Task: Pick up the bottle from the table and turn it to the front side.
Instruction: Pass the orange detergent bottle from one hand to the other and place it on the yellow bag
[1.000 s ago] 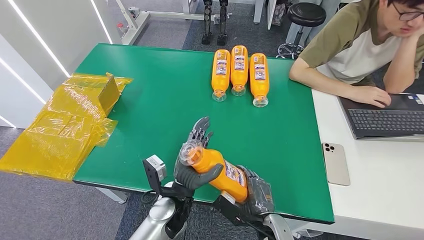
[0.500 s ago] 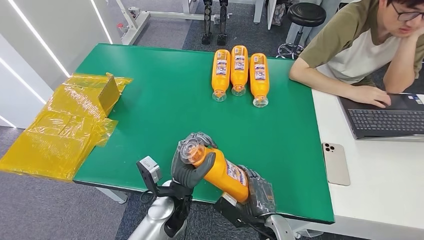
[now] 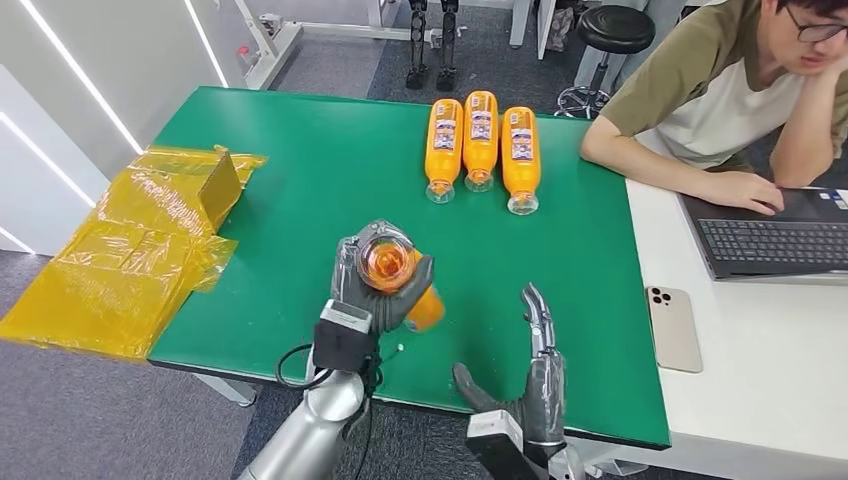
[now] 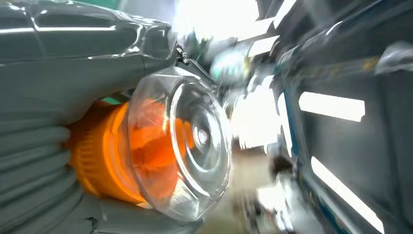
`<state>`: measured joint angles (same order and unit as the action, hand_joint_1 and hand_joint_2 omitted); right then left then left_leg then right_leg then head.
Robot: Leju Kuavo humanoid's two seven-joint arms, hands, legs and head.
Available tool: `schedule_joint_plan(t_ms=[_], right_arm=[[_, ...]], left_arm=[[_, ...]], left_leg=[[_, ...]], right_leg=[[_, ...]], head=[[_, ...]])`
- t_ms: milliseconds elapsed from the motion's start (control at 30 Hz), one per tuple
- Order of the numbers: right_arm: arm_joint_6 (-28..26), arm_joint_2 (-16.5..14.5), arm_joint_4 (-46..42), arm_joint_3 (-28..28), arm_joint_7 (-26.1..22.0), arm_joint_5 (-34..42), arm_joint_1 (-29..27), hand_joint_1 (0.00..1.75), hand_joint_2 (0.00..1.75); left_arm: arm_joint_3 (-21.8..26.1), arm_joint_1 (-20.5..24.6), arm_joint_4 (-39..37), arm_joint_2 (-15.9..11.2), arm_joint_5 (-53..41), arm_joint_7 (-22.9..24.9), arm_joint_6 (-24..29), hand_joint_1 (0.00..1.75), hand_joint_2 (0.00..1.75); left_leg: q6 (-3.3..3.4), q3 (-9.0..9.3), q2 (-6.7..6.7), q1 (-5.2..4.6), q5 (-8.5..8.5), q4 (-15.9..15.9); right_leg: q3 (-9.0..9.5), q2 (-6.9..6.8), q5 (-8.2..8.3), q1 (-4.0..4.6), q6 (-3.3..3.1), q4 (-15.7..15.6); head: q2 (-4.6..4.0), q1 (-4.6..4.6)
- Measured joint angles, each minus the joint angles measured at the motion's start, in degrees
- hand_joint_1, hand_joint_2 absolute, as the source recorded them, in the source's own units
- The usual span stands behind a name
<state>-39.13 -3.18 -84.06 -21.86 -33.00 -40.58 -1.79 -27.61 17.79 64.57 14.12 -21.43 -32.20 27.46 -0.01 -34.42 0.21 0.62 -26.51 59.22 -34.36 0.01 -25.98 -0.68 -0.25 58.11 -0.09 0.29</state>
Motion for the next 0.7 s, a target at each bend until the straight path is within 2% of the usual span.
schedule_joint_plan(t_ms=[67, 133, 200, 367, 467, 600, 700], right_arm=[[0.0, -1.5, -1.8, 0.8, -3.1, 1.0, -1.3, 0.00, 1.75], [0.0, -2.9, -3.7, 1.6, -5.5, 1.6, -2.3, 0.00, 1.75], [0.0, -3.8, -6.1, 2.6, -6.5, 1.5, -3.0, 0.00, 1.75], [0.0, -4.9, -11.5, 4.4, -6.9, 2.4, -4.4, 0.00, 1.75], [0.0, -4.9, -13.9, 4.9, -7.0, 3.5, -5.6, 0.00, 1.75], [0.0, -4.9, -17.0, 5.0, -7.1, 4.4, -6.7, 0.00, 1.75], [0.0, -4.9, -19.1, 4.9, -7.1, 4.5, -7.1, 0.00, 1.75]], left_arm=[[0.0, 1.8, -0.5, -1.0, -14.1, 5.2, 7.0, 1.75, 1.75], [0.1, 4.0, -1.9, -2.8, -27.1, 10.5, 10.7, 1.75, 1.75], [0.3, 6.7, -4.5, -5.1, -36.4, 15.0, 11.7, 1.75, 1.75], [1.2, 13.9, -13.8, -12.4, -49.8, 22.9, 11.8, 1.75, 1.75], [1.9, 18.2, -19.4, -17.1, -52.8, 24.1, 9.7, 1.75, 1.75], [2.3, 23.9, -27.5, -23.3, -53.7, 23.0, 2.0, 1.75, 1.75], [2.3, 26.7, -32.6, -26.5, -54.8, 22.9, -2.5, 1.75, 1.75]], left_leg=[[-0.01, -0.01, -0.02, 0.01, 0.00, 0.0], [-0.02, 0.00, -0.02, 0.01, 0.02, 0.0], [-0.05, 0.01, 0.00, 0.01, 0.04, 0.0], [-0.11, 0.05, 0.07, 0.02, 0.12, 0.0], [-0.16, 0.05, 0.08, 0.02, 0.16, 0.0], [-0.19, 0.03, 0.11, 0.04, 0.17, 0.0], [-0.20, 0.01, 0.12, 0.04, 0.17, 0.0]], right_leg=[[0.00, -0.02, 0.00, 0.01, 0.00, 0.0], [0.01, -0.02, 0.00, 0.01, -0.01, 0.0], [0.01, 0.00, 0.00, 0.02, -0.01, 0.0], [-0.01, 0.08, 0.07, 0.02, -0.11, 0.1], [-0.05, 0.09, 0.07, 0.03, -0.12, 0.2], [-0.11, 0.13, 0.07, 0.05, -0.13, 0.2], [-0.14, 0.14, 0.06, 0.05, -0.13, 0.2]], head=[[0.00, -0.01], [0.00, 0.01], [0.00, 0.02], [0.00, 0.02], [0.00, 0.03], [0.00, 0.02], [0.00, 0.02]])
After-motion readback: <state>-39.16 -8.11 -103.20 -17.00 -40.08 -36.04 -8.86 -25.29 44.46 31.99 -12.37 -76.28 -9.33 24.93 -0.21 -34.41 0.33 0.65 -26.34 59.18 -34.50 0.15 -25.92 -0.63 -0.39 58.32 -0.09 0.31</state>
